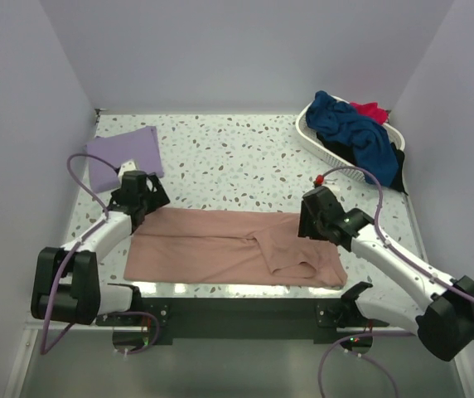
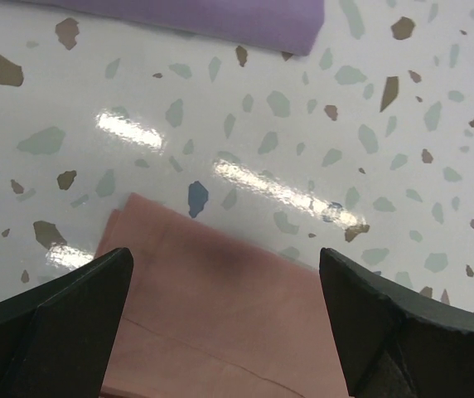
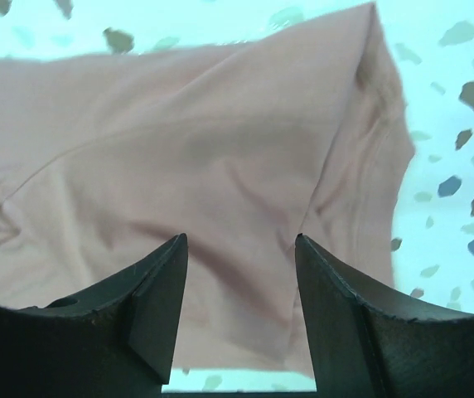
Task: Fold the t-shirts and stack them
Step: Fold the tshirt
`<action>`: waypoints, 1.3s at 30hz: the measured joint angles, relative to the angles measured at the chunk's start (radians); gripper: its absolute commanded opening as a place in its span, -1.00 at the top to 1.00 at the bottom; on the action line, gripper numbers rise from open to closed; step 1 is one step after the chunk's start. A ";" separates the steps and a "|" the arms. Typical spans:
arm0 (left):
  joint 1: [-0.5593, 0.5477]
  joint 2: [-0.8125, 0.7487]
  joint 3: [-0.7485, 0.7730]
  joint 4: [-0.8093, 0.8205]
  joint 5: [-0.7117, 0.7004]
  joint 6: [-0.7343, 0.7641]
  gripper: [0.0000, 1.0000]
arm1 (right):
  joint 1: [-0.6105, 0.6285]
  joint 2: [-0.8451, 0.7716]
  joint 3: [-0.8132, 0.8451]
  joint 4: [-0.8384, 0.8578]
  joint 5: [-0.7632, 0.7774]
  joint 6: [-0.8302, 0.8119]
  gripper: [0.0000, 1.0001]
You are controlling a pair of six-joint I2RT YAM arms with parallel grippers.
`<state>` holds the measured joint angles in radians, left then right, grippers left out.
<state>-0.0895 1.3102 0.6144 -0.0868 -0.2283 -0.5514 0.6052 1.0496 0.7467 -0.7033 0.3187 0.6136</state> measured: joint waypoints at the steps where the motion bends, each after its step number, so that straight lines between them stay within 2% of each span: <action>1: -0.013 -0.013 0.003 -0.003 -0.008 0.004 -1.00 | -0.034 0.025 0.000 0.021 -0.006 -0.015 -0.14; 8: -0.078 -0.030 0.006 0.013 0.023 0.020 -1.00 | -0.164 0.124 0.000 0.131 -0.054 -0.086 -0.09; 13: -0.083 0.014 -0.039 0.092 0.086 0.018 -1.00 | -0.252 0.189 -0.001 0.177 -0.092 -0.114 0.17; 17: -0.084 0.050 -0.088 0.137 0.113 0.022 -1.00 | -0.297 0.225 -0.003 0.206 -0.121 -0.126 0.17; 27: -0.084 0.055 -0.102 0.190 0.121 0.021 -1.00 | -0.346 0.410 0.001 0.261 -0.192 -0.152 0.16; 33: -0.084 0.056 -0.100 0.182 0.120 0.021 -1.00 | -0.365 0.557 0.145 0.256 -0.211 -0.178 0.16; 39: -0.084 0.056 -0.094 0.163 0.117 0.013 -1.00 | -0.376 0.805 0.441 0.235 -0.232 -0.211 0.17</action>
<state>-0.1738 1.3663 0.5205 0.0765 -0.1116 -0.5385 0.2295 1.8549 1.1881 -0.4679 0.0868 0.4026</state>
